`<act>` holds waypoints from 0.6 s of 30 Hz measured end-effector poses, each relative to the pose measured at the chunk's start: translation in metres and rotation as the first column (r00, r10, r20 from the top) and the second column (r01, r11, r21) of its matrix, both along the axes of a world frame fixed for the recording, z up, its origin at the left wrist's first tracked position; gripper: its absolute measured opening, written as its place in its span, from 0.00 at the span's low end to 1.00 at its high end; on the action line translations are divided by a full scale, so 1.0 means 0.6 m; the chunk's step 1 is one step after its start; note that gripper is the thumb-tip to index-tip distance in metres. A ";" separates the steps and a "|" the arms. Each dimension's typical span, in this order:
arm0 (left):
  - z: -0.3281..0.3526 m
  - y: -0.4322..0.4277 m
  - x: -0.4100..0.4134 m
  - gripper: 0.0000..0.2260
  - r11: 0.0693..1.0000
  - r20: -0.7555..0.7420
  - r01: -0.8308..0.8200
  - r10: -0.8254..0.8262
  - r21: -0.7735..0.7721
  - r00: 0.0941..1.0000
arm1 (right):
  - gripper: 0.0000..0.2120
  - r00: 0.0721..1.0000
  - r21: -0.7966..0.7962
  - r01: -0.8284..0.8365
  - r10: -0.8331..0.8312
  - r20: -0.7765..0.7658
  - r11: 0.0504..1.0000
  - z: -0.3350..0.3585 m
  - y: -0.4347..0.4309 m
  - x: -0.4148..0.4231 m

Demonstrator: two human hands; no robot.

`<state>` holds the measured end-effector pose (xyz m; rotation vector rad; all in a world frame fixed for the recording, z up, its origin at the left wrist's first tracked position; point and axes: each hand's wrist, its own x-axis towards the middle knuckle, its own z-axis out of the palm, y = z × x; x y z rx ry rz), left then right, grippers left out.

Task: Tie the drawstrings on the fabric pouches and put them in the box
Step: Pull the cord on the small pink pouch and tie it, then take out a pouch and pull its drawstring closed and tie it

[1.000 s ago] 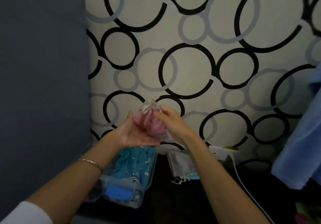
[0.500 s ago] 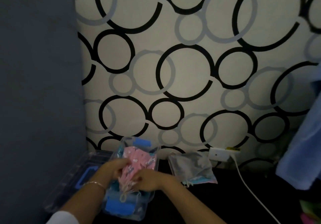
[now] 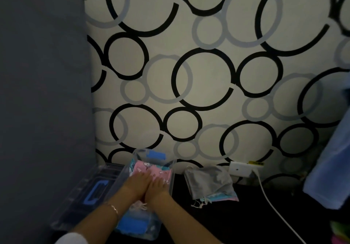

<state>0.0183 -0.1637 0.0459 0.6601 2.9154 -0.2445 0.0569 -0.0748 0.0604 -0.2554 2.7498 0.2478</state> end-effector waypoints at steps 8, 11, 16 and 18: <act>-0.046 -0.029 -0.007 0.41 0.973 -0.010 -0.015 0.013 -0.229 1.000 | 0.41 1.000 0.192 0.023 -0.019 -0.021 0.981 -0.053 -0.004 -0.017; -0.048 -0.027 -0.012 0.42 0.972 -0.013 -0.007 0.004 -0.233 1.000 | 0.42 0.999 0.155 0.037 -0.035 -0.015 0.987 -0.060 -0.004 -0.022; -0.045 -0.028 -0.004 0.42 0.989 -0.055 -0.017 0.009 -0.147 0.998 | 0.42 0.999 0.150 0.032 -0.026 -0.041 0.988 -0.058 -0.004 -0.027; -0.043 -0.026 0.001 0.42 0.993 -0.048 -0.026 0.020 -0.117 0.999 | 0.41 0.999 0.125 0.026 -0.021 -0.044 0.992 -0.050 -0.004 -0.021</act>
